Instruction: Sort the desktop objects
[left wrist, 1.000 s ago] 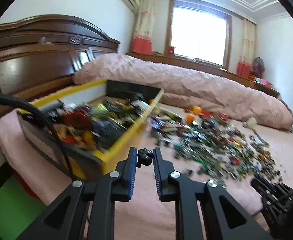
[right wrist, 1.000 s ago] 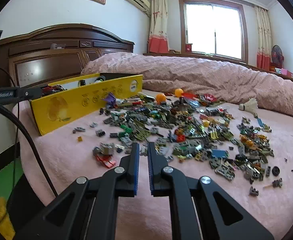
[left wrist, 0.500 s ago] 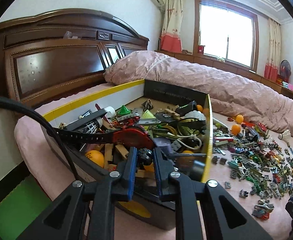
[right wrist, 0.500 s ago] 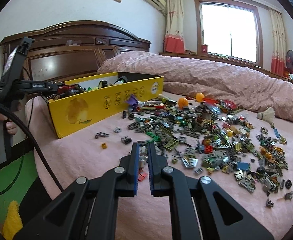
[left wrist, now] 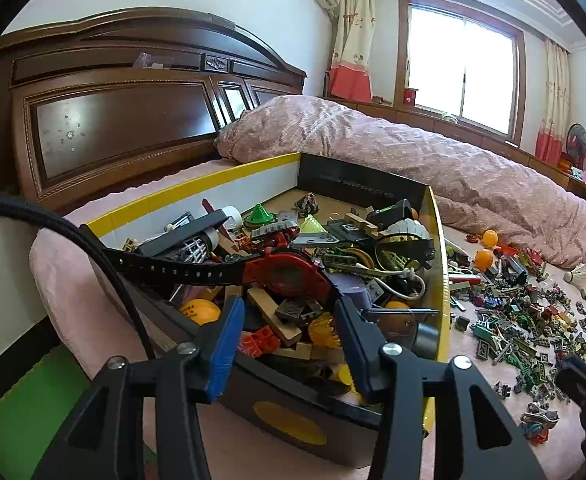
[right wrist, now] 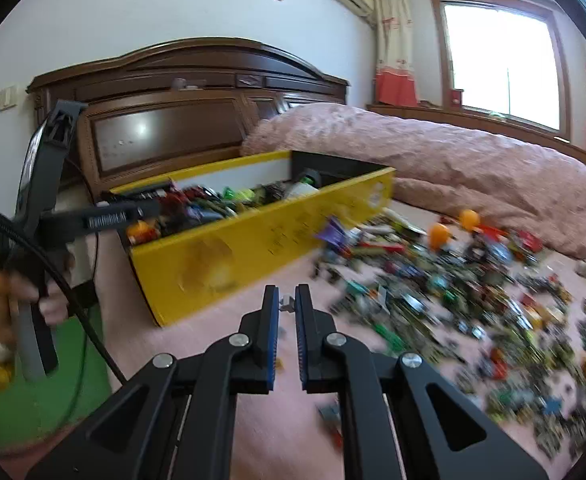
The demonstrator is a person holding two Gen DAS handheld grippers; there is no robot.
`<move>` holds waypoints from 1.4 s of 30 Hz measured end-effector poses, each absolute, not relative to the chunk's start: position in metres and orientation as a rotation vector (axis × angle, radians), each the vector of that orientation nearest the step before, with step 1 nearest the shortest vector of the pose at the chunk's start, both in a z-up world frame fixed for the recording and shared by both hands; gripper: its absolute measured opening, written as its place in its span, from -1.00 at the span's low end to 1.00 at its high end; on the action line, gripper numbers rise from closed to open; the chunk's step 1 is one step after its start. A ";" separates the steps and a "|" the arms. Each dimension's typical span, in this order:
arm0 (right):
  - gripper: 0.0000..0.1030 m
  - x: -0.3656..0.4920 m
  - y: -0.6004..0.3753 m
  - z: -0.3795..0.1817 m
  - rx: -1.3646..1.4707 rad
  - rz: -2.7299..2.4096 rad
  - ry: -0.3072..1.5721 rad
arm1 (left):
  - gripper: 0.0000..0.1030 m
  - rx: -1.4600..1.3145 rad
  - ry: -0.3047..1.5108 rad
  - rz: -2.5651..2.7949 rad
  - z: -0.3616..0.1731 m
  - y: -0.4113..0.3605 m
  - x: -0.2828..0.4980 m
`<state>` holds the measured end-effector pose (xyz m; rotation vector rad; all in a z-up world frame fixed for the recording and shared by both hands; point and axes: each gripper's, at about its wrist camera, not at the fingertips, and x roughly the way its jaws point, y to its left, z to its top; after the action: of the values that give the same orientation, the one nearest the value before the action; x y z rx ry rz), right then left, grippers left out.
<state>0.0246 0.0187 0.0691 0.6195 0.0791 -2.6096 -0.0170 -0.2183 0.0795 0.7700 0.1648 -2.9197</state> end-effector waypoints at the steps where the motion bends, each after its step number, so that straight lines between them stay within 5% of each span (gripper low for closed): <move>1: -0.83 0.019 0.013 0.072 0.615 -2.594 0.077 | -0.01 0.768 0.168 -2.917 0.080 -0.219 -0.018; 20: -0.81 -0.110 -0.084 0.074 0.810 -2.378 -0.090 | 0.02 0.739 0.210 -2.911 0.081 -0.238 -0.016; 27: -0.11 -0.098 -0.076 0.083 0.780 -2.383 -0.114 | 0.10 0.743 0.198 -2.926 0.082 -0.233 -0.017; 42: 0.29 -0.006 0.014 0.109 0.685 -2.499 -0.127 | 0.16 0.748 0.204 -3.079 0.099 -0.176 0.003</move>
<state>-0.0060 0.0140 0.1092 0.6852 -0.1271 -2.4990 0.0028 -0.1762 0.0992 0.7481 0.2039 -3.0791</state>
